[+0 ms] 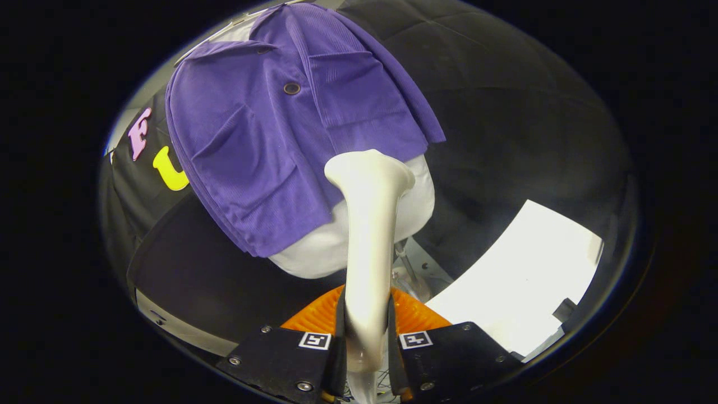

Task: Iron the clothes twice with a garment steamer, once on the left side and once on the right side.

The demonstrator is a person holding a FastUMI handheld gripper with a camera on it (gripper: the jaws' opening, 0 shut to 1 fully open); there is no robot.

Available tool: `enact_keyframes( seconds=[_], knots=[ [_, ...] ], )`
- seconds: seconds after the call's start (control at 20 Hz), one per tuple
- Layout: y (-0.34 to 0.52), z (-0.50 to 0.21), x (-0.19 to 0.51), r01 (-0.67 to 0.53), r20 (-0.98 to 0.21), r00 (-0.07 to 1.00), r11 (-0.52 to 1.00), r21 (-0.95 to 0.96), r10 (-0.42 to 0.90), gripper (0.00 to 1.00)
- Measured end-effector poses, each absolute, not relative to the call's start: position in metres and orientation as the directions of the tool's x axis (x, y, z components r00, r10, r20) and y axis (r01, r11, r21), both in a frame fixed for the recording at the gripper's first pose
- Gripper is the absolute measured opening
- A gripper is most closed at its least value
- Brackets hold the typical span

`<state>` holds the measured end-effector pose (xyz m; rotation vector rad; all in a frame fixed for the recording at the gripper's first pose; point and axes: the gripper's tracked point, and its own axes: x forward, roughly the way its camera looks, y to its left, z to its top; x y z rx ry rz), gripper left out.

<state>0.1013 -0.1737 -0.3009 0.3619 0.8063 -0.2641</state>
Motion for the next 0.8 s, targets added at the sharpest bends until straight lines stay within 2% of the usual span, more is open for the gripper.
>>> enact_keyframes(
  seconds=[0.2,0.35,0.8],
  knots=[
    [-0.166,-0.319,0.079,0.368,-0.771,0.63,0.91,0.193,-0.091,0.3],
    [-0.159,-0.307,0.065,0.374,-0.756,0.648,0.904,0.207,-0.095,0.3],
    [-0.118,-0.19,0.024,0.282,-0.604,0.79,0.937,0.205,-0.105,0.3]
  ],
)
